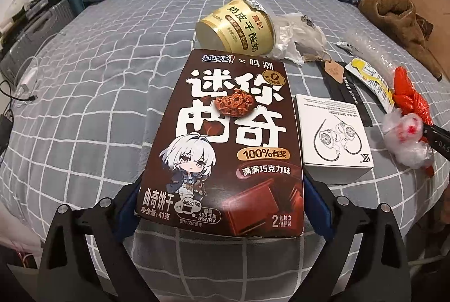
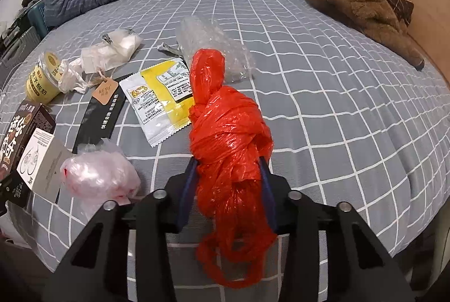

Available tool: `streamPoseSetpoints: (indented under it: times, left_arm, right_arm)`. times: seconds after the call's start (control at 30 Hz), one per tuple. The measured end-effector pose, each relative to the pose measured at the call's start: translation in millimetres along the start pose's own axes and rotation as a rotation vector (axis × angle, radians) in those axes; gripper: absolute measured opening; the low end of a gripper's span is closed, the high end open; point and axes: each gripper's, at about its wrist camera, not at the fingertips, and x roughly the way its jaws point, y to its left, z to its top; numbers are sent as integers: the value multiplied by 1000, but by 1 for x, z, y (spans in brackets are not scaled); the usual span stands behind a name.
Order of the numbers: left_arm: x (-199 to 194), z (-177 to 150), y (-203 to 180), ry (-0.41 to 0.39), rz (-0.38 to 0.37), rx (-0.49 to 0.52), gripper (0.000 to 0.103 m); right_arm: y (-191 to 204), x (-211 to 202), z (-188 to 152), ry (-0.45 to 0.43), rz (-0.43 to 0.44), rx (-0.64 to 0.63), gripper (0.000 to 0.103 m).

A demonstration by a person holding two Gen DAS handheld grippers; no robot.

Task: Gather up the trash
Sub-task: 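Grasp the brown cookie box with the left tool while the right tool grasps the red bag, then carry the cookie box and red bag off the bed toward the black bin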

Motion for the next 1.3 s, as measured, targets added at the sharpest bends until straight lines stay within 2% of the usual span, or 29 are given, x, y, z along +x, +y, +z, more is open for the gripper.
streamPoseSetpoints:
  times: [0.27,0.7,1.3]
  left_arm:
    - [-26,5,3,-61,4,-27,91]
    - [-66,5,2,-147,6,-66,91]
    - [-109,-34,-10,-186,-33,-72,91]
  right_arm:
    - [4,-13,3,-32,10,-6,32]
    - [8,-64,1,-133,21,16,32]
    - [37,-128,-45,-198,23,-31,32]
